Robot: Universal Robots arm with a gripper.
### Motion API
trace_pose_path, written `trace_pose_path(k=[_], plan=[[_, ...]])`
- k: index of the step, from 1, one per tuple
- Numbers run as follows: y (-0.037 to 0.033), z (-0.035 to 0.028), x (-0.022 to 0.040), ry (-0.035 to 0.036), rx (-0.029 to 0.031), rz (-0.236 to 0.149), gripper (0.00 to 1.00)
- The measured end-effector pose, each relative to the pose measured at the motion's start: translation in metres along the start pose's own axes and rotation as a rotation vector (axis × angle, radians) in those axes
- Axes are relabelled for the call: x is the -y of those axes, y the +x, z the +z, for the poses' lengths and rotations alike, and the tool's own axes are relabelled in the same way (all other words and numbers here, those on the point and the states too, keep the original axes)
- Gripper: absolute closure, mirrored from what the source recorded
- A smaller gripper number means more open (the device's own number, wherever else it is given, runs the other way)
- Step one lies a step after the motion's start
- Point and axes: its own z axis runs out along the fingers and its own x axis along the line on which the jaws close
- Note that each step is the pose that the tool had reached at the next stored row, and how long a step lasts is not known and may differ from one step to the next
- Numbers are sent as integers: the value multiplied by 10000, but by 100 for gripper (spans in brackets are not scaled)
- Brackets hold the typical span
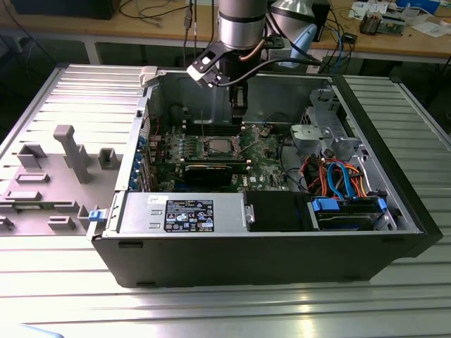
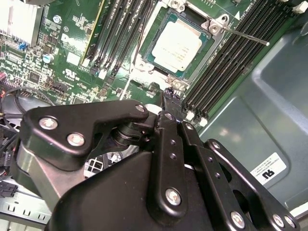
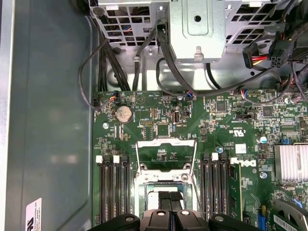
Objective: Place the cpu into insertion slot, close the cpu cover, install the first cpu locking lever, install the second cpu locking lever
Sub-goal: 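Close the cpu cover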
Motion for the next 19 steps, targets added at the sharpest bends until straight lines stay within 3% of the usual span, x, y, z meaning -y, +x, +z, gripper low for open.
trace_pose_path(k=[19], plan=[[1, 5, -80, 0, 0, 0, 89]])
